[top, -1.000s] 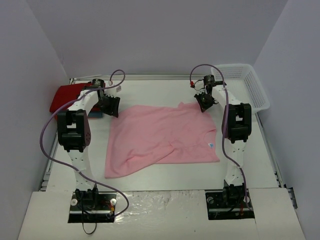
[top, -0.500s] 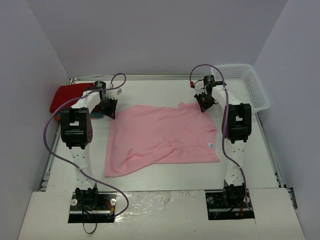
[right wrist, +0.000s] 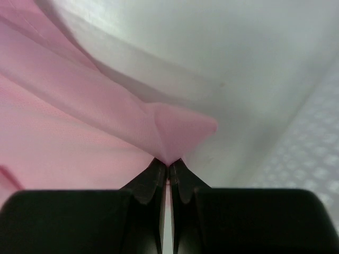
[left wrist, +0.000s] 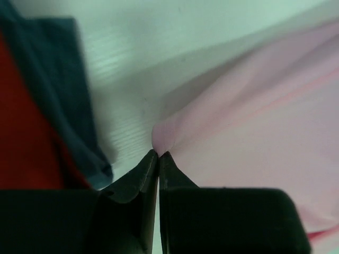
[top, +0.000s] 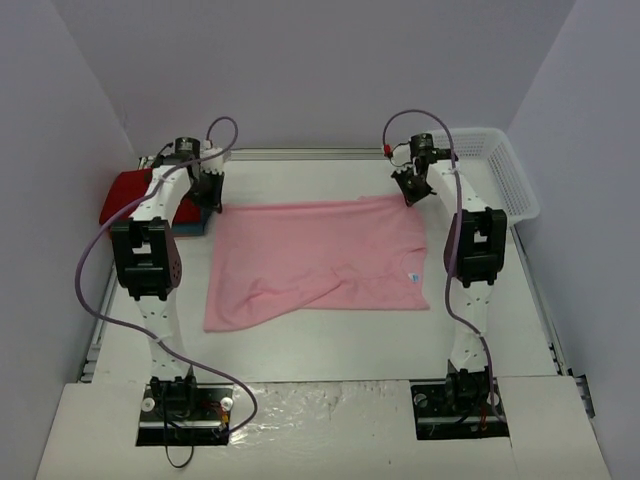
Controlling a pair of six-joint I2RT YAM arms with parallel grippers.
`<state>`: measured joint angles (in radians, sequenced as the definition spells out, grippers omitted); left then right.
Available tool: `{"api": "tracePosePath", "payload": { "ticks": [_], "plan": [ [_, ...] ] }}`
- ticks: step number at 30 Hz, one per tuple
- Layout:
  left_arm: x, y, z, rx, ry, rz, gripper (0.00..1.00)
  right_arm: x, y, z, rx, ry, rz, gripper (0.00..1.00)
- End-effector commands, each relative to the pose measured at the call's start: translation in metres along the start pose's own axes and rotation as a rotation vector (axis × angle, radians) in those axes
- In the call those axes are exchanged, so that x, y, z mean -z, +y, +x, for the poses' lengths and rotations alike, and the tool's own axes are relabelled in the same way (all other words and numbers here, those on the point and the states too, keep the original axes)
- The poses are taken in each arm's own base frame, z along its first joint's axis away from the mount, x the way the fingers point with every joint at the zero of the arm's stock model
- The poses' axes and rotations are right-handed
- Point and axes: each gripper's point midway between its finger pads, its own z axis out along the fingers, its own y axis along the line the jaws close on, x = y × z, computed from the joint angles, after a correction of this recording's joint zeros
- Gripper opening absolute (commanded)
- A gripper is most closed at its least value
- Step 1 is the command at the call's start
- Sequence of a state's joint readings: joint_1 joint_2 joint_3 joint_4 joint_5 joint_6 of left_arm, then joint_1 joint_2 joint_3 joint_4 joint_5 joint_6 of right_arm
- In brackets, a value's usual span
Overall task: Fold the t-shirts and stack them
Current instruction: Flatten out the tshirt
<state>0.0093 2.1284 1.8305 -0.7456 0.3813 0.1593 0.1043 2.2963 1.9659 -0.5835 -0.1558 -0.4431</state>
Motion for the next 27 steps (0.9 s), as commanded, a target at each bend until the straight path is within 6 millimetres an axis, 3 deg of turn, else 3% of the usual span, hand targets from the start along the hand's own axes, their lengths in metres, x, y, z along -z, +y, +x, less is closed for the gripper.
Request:
{"api": "tracePosePath", "payload": {
  "ticks": [1, 2, 3, 4, 5, 6, 7, 8, 10, 11, 12, 17, 18, 20, 21, 23, 27],
  "plan": [
    [0.125, 0.000, -0.075, -0.022, -0.271, -0.124, 0.02, 0.132, -0.043, -0.082, -0.022, -0.298, 0.197, 0.00],
    [0.139, -0.004, -0.082, -0.024, -0.299, -0.122, 0.02, 0.152, -0.045, -0.091, -0.034, -0.342, 0.214, 0.00],
    [0.170, -0.011, -0.091, -0.036, -0.350, -0.132, 0.02, 0.173, -0.046, -0.100, -0.035, -0.392, 0.226, 0.00],
    [0.186, -0.017, -0.094, -0.043, -0.375, -0.133, 0.02, 0.208, -0.045, -0.106, -0.037, -0.454, 0.244, 0.00],
    [0.199, -0.021, -0.095, -0.046, -0.395, -0.131, 0.02, 0.225, -0.043, -0.108, -0.038, -0.486, 0.248, 0.00],
    [0.225, -0.031, -0.094, -0.061, -0.436, -0.135, 0.02, 0.231, -0.035, -0.103, -0.036, -0.494, 0.224, 0.00],
    [0.235, -0.036, -0.090, -0.066, -0.448, -0.134, 0.02, 0.264, -0.030, -0.102, -0.028, -0.550, 0.234, 0.00],
    [0.257, -0.048, -0.085, -0.083, -0.487, -0.128, 0.02, 0.274, -0.025, -0.099, -0.022, -0.566, 0.228, 0.00],
    [0.273, -0.057, -0.075, -0.094, -0.506, -0.126, 0.02, 0.301, -0.012, -0.086, -0.014, -0.605, 0.216, 0.00],
    [0.269, -0.058, -0.063, -0.089, -0.484, -0.122, 0.02, 0.310, -0.007, -0.080, -0.011, -0.618, 0.213, 0.00],
    [0.288, -0.067, -0.054, -0.104, -0.517, -0.130, 0.02, 0.314, -0.003, -0.074, -0.010, -0.618, 0.209, 0.00],
    [0.307, -0.090, 0.006, -0.140, -0.514, -0.127, 0.02, 0.333, 0.029, -0.019, 0.017, -0.614, 0.178, 0.00],
    [0.310, -0.093, 0.014, -0.144, -0.519, -0.132, 0.02, 0.352, 0.035, -0.009, 0.024, -0.649, 0.196, 0.00],
    [0.332, -0.103, 0.030, -0.169, -0.571, -0.153, 0.02, 0.354, 0.040, 0.009, 0.030, -0.643, 0.206, 0.00],
    [0.336, -0.104, 0.035, -0.171, -0.579, -0.165, 0.02, 0.373, 0.044, 0.015, 0.035, -0.684, 0.228, 0.00],
    [0.358, -0.109, 0.043, -0.178, -0.634, -0.202, 0.03, 0.396, 0.043, 0.017, 0.030, -0.731, 0.271, 0.00],
    [0.399, -0.116, 0.038, -0.184, -0.728, -0.247, 0.02, 0.446, 0.038, 0.006, 0.007, -0.844, 0.331, 0.00]
  ]
}}
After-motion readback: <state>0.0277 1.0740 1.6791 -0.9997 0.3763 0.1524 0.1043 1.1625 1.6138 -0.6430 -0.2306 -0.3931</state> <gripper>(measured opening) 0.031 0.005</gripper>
